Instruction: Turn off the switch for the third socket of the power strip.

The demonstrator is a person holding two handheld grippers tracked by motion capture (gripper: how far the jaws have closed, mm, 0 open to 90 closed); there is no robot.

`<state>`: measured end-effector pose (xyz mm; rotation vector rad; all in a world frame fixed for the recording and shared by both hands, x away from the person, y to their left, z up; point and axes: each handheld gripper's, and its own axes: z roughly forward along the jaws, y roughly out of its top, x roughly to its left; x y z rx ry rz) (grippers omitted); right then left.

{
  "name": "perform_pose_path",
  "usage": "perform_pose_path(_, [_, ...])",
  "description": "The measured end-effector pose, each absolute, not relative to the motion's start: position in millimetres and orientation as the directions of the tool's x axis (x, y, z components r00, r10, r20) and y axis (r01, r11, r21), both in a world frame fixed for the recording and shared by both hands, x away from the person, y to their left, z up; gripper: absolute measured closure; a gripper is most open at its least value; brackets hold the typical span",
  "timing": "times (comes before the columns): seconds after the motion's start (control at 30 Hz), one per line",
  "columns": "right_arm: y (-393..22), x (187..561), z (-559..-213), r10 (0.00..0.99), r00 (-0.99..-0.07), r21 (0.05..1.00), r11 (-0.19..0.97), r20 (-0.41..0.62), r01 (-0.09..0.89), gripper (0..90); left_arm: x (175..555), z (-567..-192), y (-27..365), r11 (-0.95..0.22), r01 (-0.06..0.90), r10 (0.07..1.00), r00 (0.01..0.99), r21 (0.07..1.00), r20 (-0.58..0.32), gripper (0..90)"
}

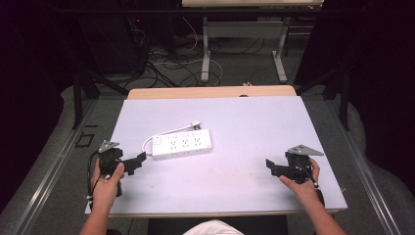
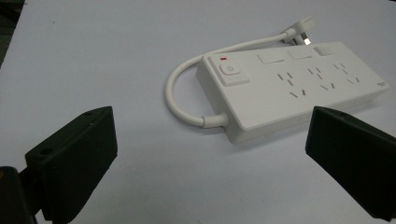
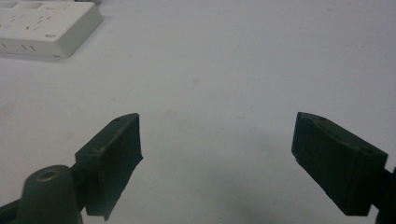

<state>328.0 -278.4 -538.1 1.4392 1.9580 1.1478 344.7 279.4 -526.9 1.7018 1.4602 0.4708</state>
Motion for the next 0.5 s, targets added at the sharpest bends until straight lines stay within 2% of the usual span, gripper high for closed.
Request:
perform_pose_path(0.23, [-279.5, 328.8, -538.4, 0.928, -0.355, 0.823, 0.110, 0.116, 0.557, 15.4, 344.6, -537.6, 289.4, 0.020, 0.637, 0.948, 0.232, 0.770, -0.216, 2.3])
perform_pose_path(0.5, [-281.7, 330.1, -538.7, 0.927, -0.358, 0.825, 0.114, 0.113, 0.554, 15.4, 346.6, -546.2, 292.0, -0.034, 0.638, 0.959, 0.237, 0.769, -0.154, 2.3])
